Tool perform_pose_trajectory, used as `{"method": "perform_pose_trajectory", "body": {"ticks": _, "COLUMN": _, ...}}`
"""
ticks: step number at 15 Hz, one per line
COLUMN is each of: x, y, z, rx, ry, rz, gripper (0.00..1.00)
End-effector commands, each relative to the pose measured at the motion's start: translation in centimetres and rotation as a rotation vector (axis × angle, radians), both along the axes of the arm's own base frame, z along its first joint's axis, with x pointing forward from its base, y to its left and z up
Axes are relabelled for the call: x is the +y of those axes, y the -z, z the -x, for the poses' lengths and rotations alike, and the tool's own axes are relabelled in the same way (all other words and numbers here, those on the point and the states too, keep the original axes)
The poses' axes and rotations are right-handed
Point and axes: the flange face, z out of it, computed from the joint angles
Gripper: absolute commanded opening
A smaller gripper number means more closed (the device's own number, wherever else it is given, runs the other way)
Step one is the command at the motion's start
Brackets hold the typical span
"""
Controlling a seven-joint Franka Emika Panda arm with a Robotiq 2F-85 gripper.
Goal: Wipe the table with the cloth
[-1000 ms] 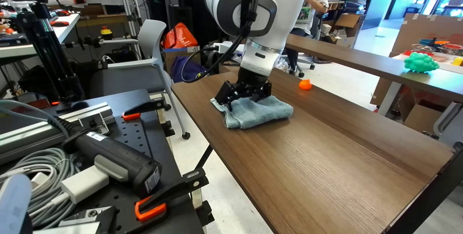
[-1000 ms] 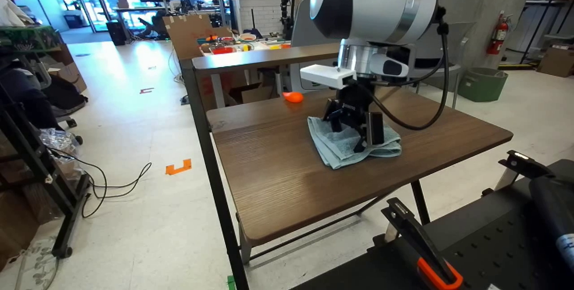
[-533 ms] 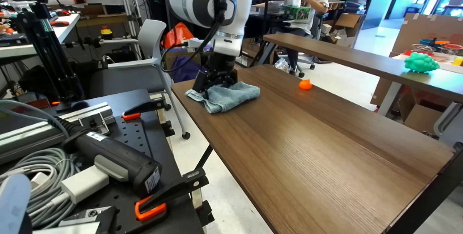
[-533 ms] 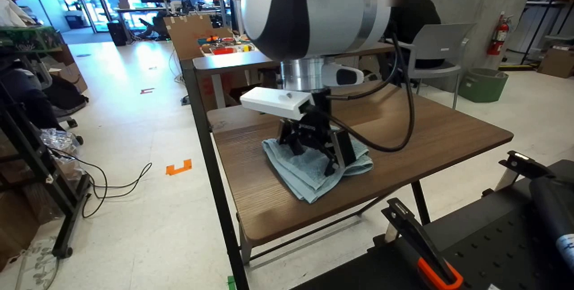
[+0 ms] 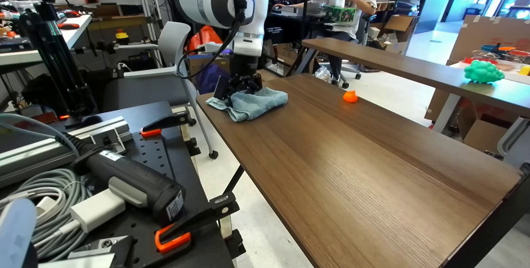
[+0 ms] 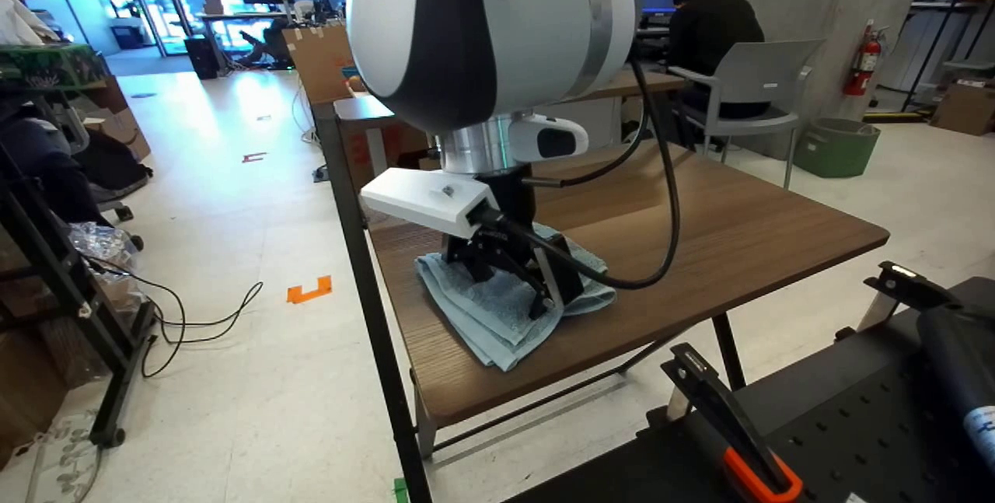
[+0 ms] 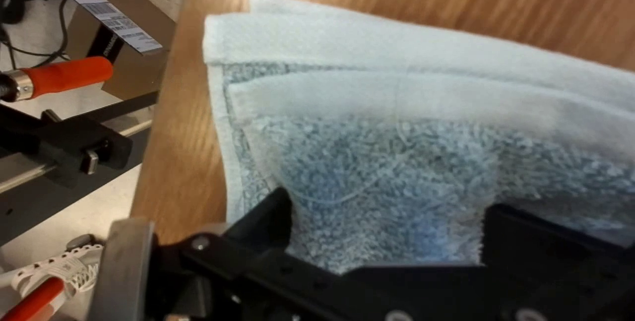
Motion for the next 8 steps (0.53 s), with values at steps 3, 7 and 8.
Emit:
{"method": "perform_pose_trajectory", "body": {"ticks": 3, "x": -4.4, "y": 0.9, "z": -8.2, "rx": -0.052, "ry": 0.253, "rz": -0.114, "gripper": 1.00}}
{"method": "perform_pose_trajectory", "body": {"ticks": 7, "x": -5.8, "y": -0.5, "z": -8.9, "rx": -0.067, "ry": 0.287, "rz": -0.140, "gripper": 1.00}}
{"method": "perform_pose_trajectory", "body": {"ticks": 8, "x": -6.1, "y": -0.5, "z": -9.0, "rx": -0.068, "ry": 0.290, "rz": -0.138, "gripper": 1.00}}
